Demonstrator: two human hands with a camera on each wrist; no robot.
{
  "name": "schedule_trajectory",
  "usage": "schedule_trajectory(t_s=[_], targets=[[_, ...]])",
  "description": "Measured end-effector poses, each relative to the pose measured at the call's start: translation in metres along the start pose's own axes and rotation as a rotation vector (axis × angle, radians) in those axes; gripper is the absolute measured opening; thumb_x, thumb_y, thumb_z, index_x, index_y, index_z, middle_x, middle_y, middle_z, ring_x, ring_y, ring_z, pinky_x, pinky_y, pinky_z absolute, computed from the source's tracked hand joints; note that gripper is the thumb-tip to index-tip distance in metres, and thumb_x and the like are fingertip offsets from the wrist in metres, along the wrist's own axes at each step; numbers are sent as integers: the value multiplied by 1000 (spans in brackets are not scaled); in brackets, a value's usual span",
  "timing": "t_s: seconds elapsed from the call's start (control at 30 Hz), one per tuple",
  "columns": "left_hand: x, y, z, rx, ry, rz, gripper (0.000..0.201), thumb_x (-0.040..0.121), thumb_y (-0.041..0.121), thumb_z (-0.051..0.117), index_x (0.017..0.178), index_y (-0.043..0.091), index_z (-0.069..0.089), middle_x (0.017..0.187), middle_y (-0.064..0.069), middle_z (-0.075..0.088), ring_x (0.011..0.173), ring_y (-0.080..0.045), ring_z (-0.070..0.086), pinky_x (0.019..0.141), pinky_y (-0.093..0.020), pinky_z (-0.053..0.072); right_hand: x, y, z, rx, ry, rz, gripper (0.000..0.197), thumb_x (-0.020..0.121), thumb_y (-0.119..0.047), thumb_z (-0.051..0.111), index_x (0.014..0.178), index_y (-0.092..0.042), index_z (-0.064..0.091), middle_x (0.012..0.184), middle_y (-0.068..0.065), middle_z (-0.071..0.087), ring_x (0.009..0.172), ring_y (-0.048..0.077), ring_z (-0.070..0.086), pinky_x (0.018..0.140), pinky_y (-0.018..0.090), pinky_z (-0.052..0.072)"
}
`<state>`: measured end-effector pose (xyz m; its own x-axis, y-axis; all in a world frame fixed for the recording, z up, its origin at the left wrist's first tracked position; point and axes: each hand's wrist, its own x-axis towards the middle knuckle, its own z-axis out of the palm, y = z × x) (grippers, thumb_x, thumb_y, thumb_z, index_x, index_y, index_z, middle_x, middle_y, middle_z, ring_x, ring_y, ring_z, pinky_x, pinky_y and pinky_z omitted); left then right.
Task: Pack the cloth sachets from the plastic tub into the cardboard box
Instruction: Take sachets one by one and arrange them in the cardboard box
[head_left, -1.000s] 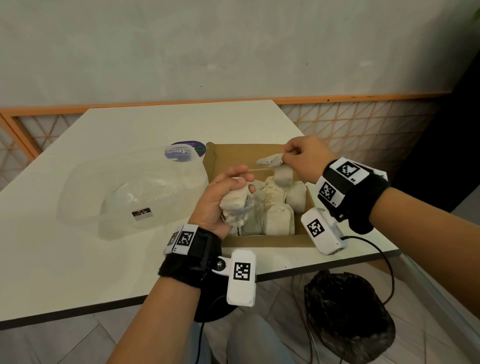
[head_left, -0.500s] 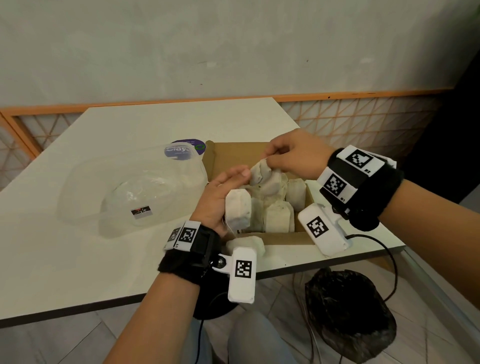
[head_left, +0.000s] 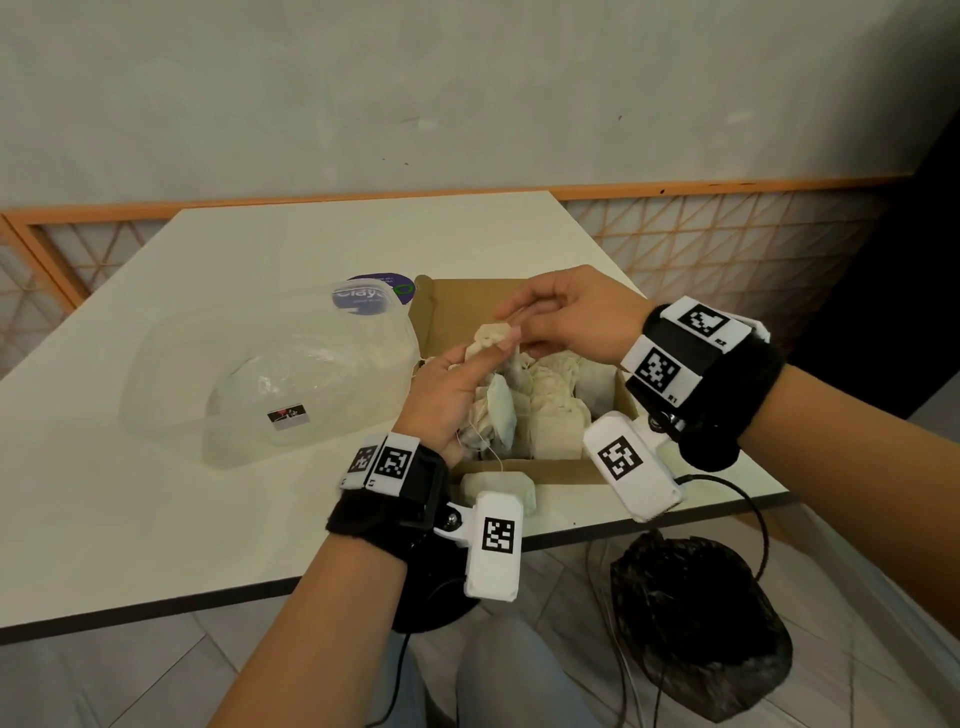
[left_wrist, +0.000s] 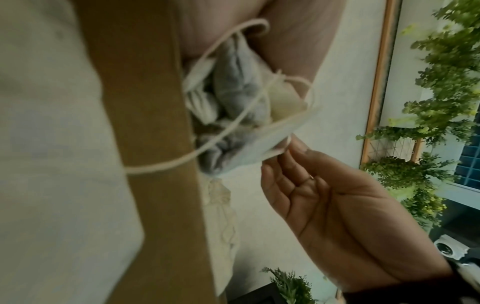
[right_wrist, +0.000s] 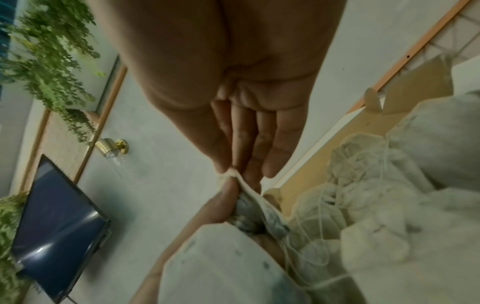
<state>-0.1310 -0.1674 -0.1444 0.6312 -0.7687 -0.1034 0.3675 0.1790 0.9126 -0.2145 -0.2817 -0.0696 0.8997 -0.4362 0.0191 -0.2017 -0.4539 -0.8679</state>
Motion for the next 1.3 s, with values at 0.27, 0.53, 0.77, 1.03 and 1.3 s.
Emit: schedule_trajectory(t_s=[0.27, 0.53, 0.77, 1.03, 1.3], targets=[[6, -1, -4, -32, 81, -43, 10, 84, 23, 69, 82, 17, 61, 74, -9, 61, 67, -24, 60, 71, -38, 52, -60, 13, 5, -300, -328, 105, 10, 86, -17, 63, 88, -10, 70, 57, -1, 63, 44, 2, 47, 46, 11, 40], [7, -2, -4, -23, 87, -39, 10, 85, 23, 68, 80, 16, 62, 74, -9, 61, 66, -23, 60, 59, -29, 52, -84, 38, 21, -111, -519, 384, 28, 93, -18, 53, 117, -4, 59, 57, 1, 67, 41, 5, 52, 42, 14, 39], [10, -4, -6, -33, 70, -47, 16, 84, 23, 69, 74, 14, 61, 76, -12, 59, 67, -26, 60, 63, -33, 53, -101, 47, 50, 80, -245, 399, 35, 92, -20, 56, 125, -9, 51, 52, 3, 65, 36, 8, 50, 39, 15, 36], [9, -3, -5, -46, 36, -68, 19, 84, 24, 69, 75, 12, 58, 71, -11, 62, 63, -26, 59, 63, -34, 52, -97, 47, 60, 95, -145, 355, 12, 89, -19, 61, 90, -7, 62, 53, 6, 61, 34, 8, 46, 39, 16, 37], [5, 3, -5, -181, -65, -222, 52, 74, 38, 73, 111, 5, 58, 102, -21, 59, 81, -30, 62, 71, -39, 54, -75, 0, 3, -309, 23, -52, 7, 80, -27, 70, 78, -26, 63, 70, -4, 56, 58, 6, 45, 59, 20, 41]])
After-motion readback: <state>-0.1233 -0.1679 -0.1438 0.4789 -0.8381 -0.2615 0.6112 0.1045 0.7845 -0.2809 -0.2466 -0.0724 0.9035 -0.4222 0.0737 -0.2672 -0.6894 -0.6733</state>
